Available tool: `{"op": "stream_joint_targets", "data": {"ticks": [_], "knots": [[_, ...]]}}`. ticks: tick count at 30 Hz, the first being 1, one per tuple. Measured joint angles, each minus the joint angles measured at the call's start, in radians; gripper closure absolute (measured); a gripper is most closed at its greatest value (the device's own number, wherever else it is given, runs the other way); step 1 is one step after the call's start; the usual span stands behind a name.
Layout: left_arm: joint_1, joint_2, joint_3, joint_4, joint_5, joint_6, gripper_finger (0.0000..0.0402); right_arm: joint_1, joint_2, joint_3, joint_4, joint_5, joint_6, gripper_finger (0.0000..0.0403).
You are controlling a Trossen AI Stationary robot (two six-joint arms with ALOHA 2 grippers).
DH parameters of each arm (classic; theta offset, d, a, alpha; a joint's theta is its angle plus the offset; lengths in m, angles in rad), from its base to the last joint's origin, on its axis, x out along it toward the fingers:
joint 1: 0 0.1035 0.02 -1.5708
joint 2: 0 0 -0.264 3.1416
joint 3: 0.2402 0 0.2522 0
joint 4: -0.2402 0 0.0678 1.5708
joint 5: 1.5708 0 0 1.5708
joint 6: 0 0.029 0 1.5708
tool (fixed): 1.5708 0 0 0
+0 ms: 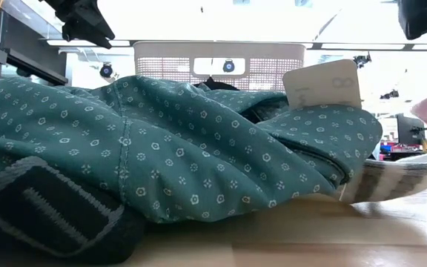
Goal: Pick & Place Cloths
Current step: Put the light orange sock into the right transparent bin
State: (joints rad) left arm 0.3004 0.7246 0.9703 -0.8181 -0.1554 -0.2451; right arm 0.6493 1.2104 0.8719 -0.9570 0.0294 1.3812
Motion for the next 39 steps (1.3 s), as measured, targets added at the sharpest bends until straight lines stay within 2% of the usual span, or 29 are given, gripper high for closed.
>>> {"op": "stream_joint_targets", "data": {"ticks": [4,8,14,19,25,34,39], "knots": [[0.0,0.0,0.0,0.0,0.0,-0.01,0.0223,-0.035,-0.05,0.0,-0.167,0.087,0.099,0.0399],[0.0,0.0,0.0,0.0,0.0,-0.014,0.0223,-0.099,-0.08,0.0,-0.26,0.206,0.171,0.0399],[0.0,0.0,0.0,0.0,-0.001,-0.014,0.0223,-0.26,-0.102,0.0,-0.35,0.354,0.207,0.0399],[0.0,0.0,0.0,0.0,-0.001,-0.014,0.0223,-0.471,-0.124,0.0,-0.357,0.44,0.065,0.0399],[0.0,0.0,0.0,0.0,-0.003,-0.014,0.0223,-0.738,-0.14,0.0,-0.254,0.496,-0.199,0.0399],[0.0,0.0,0.0,0.0,-0.003,-0.014,0.0223,-1.113,-0.125,0.001,0.041,0.455,-0.612,0.0399],[0.0,0.0,0.0,-0.002,-0.003,-0.014,0.0223,-1.26,-0.073,0.001,0.175,0.406,-0.744,0.0399]]}}
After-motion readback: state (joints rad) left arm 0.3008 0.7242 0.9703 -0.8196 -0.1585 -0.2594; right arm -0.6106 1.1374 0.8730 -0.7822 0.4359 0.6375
